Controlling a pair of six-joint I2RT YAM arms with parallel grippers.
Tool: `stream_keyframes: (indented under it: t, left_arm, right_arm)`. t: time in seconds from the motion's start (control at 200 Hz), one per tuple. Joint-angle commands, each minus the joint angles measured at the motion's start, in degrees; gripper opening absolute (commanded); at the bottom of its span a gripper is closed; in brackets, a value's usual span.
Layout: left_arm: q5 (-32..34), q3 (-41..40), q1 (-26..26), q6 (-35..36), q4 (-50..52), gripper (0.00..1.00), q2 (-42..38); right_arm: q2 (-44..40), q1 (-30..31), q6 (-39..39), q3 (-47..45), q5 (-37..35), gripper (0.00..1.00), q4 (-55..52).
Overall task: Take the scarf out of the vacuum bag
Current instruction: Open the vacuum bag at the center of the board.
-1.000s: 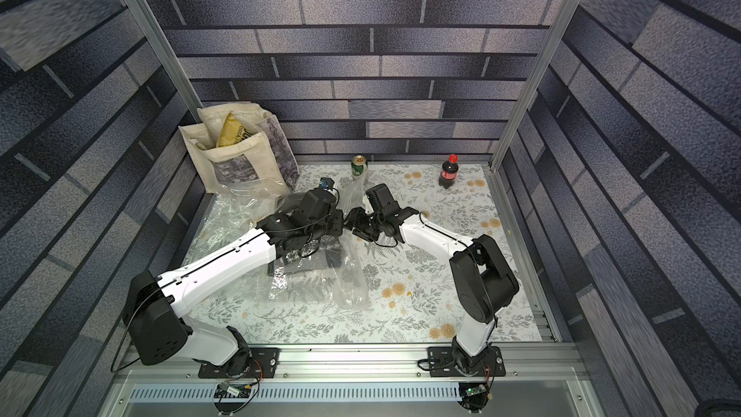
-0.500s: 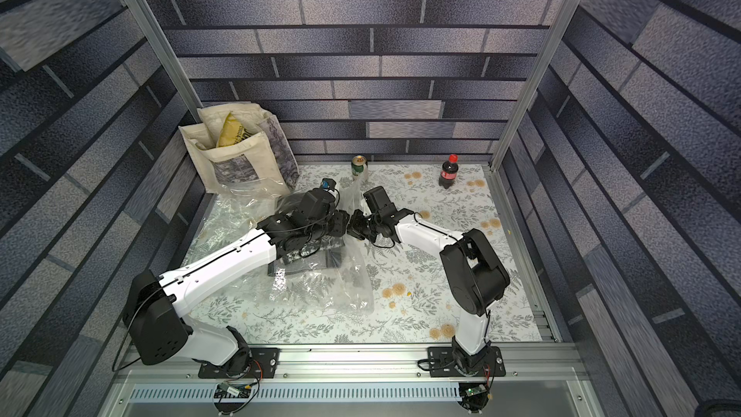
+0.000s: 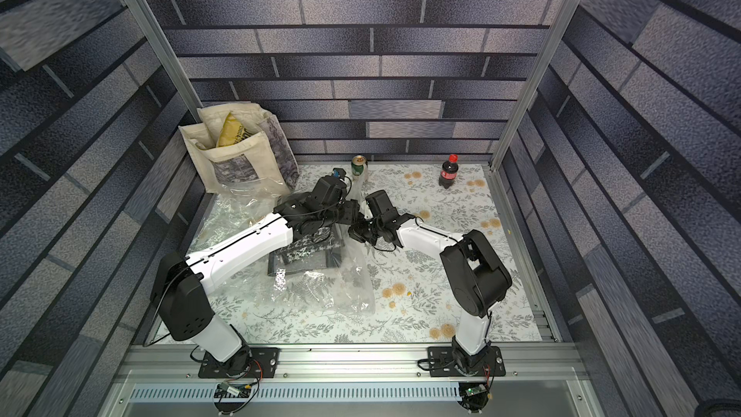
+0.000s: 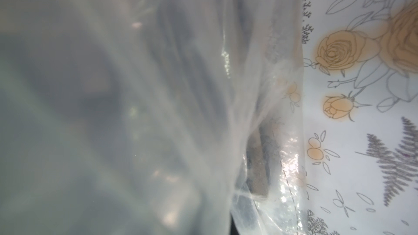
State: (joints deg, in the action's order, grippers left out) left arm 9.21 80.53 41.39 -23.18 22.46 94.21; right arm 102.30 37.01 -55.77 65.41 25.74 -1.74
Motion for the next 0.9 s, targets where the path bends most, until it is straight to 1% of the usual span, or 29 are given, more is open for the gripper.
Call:
stream_keyframes:
  t: [0.0, 0.16, 0.265, 0.431, 0.576, 0.656, 0.691, 0.771, 0.801, 0.861, 0.891]
  left_arm:
    - [2.45, 3.64, -0.52, 0.77, 3.79, 0.6, 2.04]
    - [3.13, 7.62, -1.3, 0.77, 6.26, 0.59, 5.91]
    - [4.0, 8.95, -1.49, 0.61, 7.27, 0.57, 7.69]
    - [4.26, 9.92, -2.1, 0.15, 8.36, 0.45, 9.63]
    - [2.52, 8.81, -2.32, 0.42, 7.18, 0.48, 9.72]
    - [2.74, 8.56, -2.3, 0.28, 6.95, 0.49, 9.66]
    - [2.98, 8.81, -2.44, 0.29, 7.27, 0.45, 9.84]
    - [3.17, 9.33, -2.96, 0.24, 8.42, 0.29, 10.48]
    - [2.86, 9.36, -3.19, 0.32, 8.53, 0.25, 10.63]
    - [2.34, 9.46, -3.76, 0.33, 8.89, 0.15, 10.97]
    - [2.06, 9.47, -4.02, 0.33, 9.07, 0.12, 11.12]
  right_arm:
    - [-2.26, 0.47, -0.2, -1.07, 1.52, 0.0, 1.57]
    - [-2.96, 0.51, -0.01, -1.57, 1.66, 0.0, 1.71]
    - [-3.36, 0.5, 0.08, -1.94, 1.61, 0.0, 1.65]
    - [-3.6, 0.51, 0.09, -2.03, 1.6, 0.0, 1.7]
    - [-3.51, 0.51, 0.2, -2.12, 1.8, 0.0, 1.47]
    - [-3.45, 0.45, 0.1, -2.3, 1.86, 0.0, 1.73]
    - [-3.5, 0.5, 0.1, -2.43, 1.93, 0.0, 1.74]
    - [-3.6, 0.49, 0.06, -2.54, 1.86, 0.0, 1.73]
    - [-3.6, 0.51, 0.12, -2.6, 1.86, 0.0, 1.74]
    - [-3.69, 0.46, 0.17, -2.75, 1.9, 0.0, 1.7]
    - [-3.62, 0.48, 0.22, -2.78, 1.91, 0.0, 1.65]
